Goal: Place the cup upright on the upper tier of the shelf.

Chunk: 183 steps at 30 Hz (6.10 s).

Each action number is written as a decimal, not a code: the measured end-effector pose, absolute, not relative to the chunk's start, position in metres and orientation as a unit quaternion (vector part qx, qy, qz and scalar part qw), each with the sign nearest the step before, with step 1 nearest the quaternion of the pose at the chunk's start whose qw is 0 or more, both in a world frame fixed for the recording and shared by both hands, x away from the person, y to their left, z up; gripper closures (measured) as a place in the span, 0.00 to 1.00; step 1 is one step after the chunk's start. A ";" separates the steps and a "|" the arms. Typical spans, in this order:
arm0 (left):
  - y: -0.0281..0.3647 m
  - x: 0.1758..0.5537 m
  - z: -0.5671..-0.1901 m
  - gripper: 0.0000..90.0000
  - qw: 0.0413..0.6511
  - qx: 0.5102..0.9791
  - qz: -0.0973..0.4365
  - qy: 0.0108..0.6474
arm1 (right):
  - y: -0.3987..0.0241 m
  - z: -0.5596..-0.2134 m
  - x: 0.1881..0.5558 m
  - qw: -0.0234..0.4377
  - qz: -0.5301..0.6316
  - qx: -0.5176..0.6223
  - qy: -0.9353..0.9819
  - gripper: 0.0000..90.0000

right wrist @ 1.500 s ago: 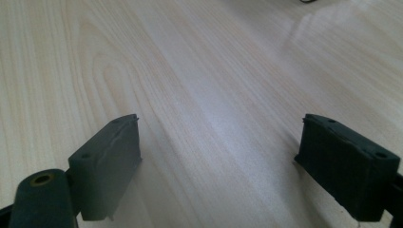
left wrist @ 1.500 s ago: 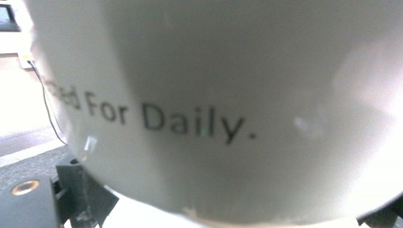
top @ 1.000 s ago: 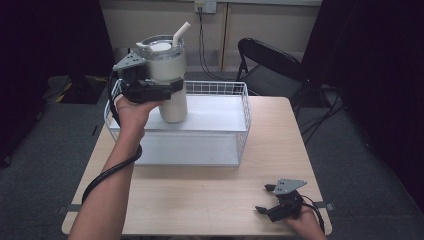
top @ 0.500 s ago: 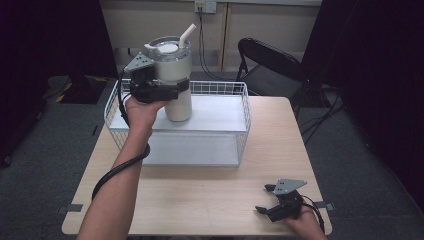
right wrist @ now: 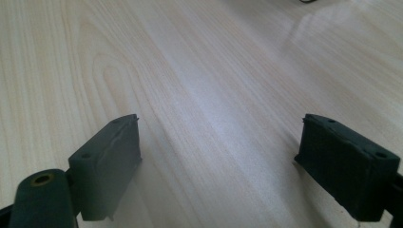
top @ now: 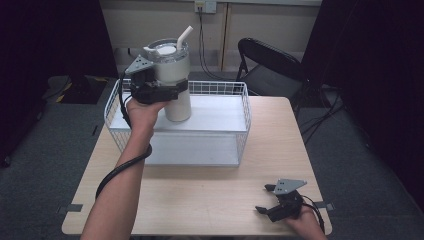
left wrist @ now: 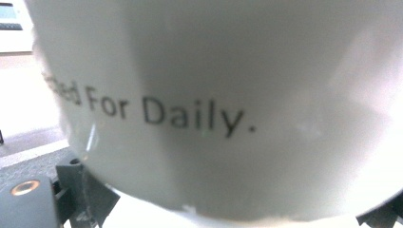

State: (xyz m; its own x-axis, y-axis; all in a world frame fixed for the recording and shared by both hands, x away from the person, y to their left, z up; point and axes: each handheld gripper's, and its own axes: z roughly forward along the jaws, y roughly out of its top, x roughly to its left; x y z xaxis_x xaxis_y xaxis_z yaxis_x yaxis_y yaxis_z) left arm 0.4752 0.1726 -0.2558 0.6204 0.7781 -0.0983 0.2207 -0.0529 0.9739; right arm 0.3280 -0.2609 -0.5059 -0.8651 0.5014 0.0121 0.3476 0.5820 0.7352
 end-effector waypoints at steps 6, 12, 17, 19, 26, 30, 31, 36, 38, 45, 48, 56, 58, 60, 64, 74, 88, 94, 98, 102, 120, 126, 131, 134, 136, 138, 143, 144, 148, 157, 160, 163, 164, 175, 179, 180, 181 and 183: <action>0.174 0.476 -0.257 0.10 0.587 0.680 0.240 0.368 | -0.261 -0.506 0.328 0.099 0.389 0.240 0.884 0.15; 0.172 0.477 -0.258 0.10 0.587 0.680 0.243 0.366 | -0.261 -0.506 0.328 0.099 0.389 0.240 0.884 0.15; 0.168 0.475 -0.259 0.10 0.584 0.686 0.249 0.356 | -0.261 -0.506 0.328 0.099 0.389 0.240 0.884 0.15; 0.168 0.474 -0.259 0.10 0.583 0.687 0.251 0.353 | -0.261 -0.506 0.328 0.098 0.389 0.240 0.884 0.15; 0.167 0.471 -0.261 0.10 0.583 0.690 0.260 0.340 | -0.261 -0.506 0.328 0.099 0.389 0.240 0.884 0.15; 0.166 0.469 -0.263 0.10 0.585 0.691 0.265 0.330 | -0.261 -0.506 0.328 0.099 0.389 0.240 0.884 0.15; 0.166 0.468 -0.263 0.10 0.584 0.693 0.265 0.328 | -0.261 -0.506 0.328 0.099 0.389 0.240 0.884 0.15; 0.166 0.466 -0.262 0.10 0.581 0.698 0.268 0.323 | -0.261 -0.506 0.328 0.099 0.389 0.240 0.884 0.15; 0.166 0.466 -0.262 0.10 0.579 0.699 0.265 0.325 | -0.261 -0.506 0.328 0.099 0.389 0.240 0.884 0.15; 0.165 0.466 -0.261 0.09 0.575 0.701 0.264 0.329 | -0.261 -0.506 0.328 0.099 0.389 0.240 0.884 0.15; 0.166 0.465 -0.261 0.09 0.571 0.703 0.265 0.331 | -0.261 -0.506 0.328 0.099 0.389 0.240 0.884 0.15; 0.167 0.464 -0.264 0.09 0.570 0.703 0.258 0.337 | -0.261 -0.506 0.328 0.099 0.389 0.240 0.884 0.15; 0.167 0.464 -0.265 0.08 0.571 0.704 0.255 0.338 | -0.261 -0.506 0.328 0.099 0.389 0.240 0.884 0.15; 0.167 0.463 -0.265 0.08 0.565 0.708 0.257 0.338 | -0.261 -0.506 0.328 0.099 0.389 0.240 0.884 0.15; 0.169 0.463 -0.268 0.08 0.559 0.714 0.245 0.343 | -0.261 -0.506 0.328 0.099 0.389 0.240 0.884 0.15; 0.172 0.460 -0.273 0.08 0.556 0.715 0.233 0.353 | -0.261 -0.506 0.328 0.099 0.389 0.240 0.884 0.15; 0.182 0.450 -0.280 0.11 0.547 0.721 0.221 0.362 | -0.261 -0.506 0.328 0.099 0.389 0.240 0.884 0.15; 0.191 0.442 -0.284 0.13 0.548 0.722 0.219 0.362 | -0.261 -0.506 0.328 0.099 0.389 0.240 0.884 0.15; 0.197 0.436 -0.286 0.13 0.547 0.724 0.214 0.362 | -0.261 -0.506 0.328 0.100 0.389 0.242 0.883 0.15; 0.204 0.427 -0.287 0.13 0.551 0.722 0.214 0.359 | -0.261 -0.506 0.328 0.100 0.389 0.242 0.883 0.15; 0.208 0.396 -0.300 0.16 0.550 0.743 0.183 0.334 | -0.261 -0.506 0.328 0.099 0.388 0.242 0.884 0.15; 0.205 0.389 -0.308 0.17 0.546 0.752 0.176 0.325 | -0.261 -0.506 0.328 0.100 0.388 0.242 0.884 0.15; 0.204 0.383 -0.315 0.17 0.547 0.756 0.169 0.319 | -0.261 -0.506 0.328 0.099 0.388 0.242 0.884 0.15; 0.203 0.380 -0.320 0.17 0.546 0.758 0.163 0.318 | -0.261 -0.506 0.328 0.100 0.388 0.242 0.884 0.15; 0.203 0.378 -0.324 0.17 0.549 0.756 0.161 0.318 | -0.261 -0.506 0.328 0.100 0.388 0.242 0.884 0.15; 0.203 0.376 -0.327 0.17 0.554 0.754 0.155 0.316 | -0.261 -0.506 0.328 0.099 0.388 0.242 0.884 0.15; 0.201 0.370 -0.337 0.17 0.548 0.762 0.150 0.311 | -0.261 -0.506 0.328 0.100 0.388 0.242 0.884 0.15; 0.201 0.369 -0.339 0.17 0.549 0.762 0.146 0.311 | -0.261 -0.506 0.328 0.099 0.388 0.242 0.884 0.15; 0.199 0.367 -0.347 0.17 0.547 0.764 0.138 0.313 | -0.261 -0.506 0.328 0.100 0.388 0.242 0.884 0.15; 0.196 0.359 -0.363 0.17 0.548 0.768 0.129 0.307 | -0.261 -0.506 0.328 0.100 0.388 0.242 0.884 0.15; 0.198 0.357 -0.372 0.17 0.544 0.770 0.120 0.310 | -0.261 -0.506 0.328 0.100 0.388 0.242 0.884 0.15; 0.199 0.357 -0.377 0.17 0.544 0.769 0.117 0.316 | -0.261 -0.506 0.328 0.100 0.388 0.242 0.884 0.15; 0.201 0.357 -0.381 0.17 0.547 0.766 0.116 0.318 | -0.261 -0.506 0.328 0.100 0.388 0.242 0.884 0.15; 0.207 0.354 -0.397 0.17 0.544 0.764 0.114 0.327 | -0.261 -0.506 0.328 0.099 0.388 0.242 0.884 0.15; 0.211 0.352 -0.406 0.17 0.540 0.765 0.112 0.332 | -0.261 -0.506 0.328 0.099 0.388 0.242 0.883 0.15; 0.212 0.352 -0.408 0.17 0.539 0.766 0.111 0.332 | -0.261 -0.506 0.328 0.099 0.388 0.242 0.884 0.15; 0.212 0.352 -0.408 0.18 0.539 0.766 0.111 0.332 | -0.261 -0.506 0.328 0.099 0.388 0.242 0.884 0.15; 0.214 0.351 -0.414 0.17 0.531 0.771 0.115 0.333 | -0.261 -0.506 0.328 0.099 0.388 0.242 0.884 0.15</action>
State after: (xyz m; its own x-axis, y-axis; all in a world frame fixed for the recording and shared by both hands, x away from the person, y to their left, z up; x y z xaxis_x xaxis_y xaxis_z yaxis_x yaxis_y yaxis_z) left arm 0.3509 0.2140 -0.4137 0.7518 0.6352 -0.1769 0.3913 -0.2138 0.8951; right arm 0.3282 -0.2609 -0.5060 -0.8628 0.5053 0.0126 0.3510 0.5810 0.7344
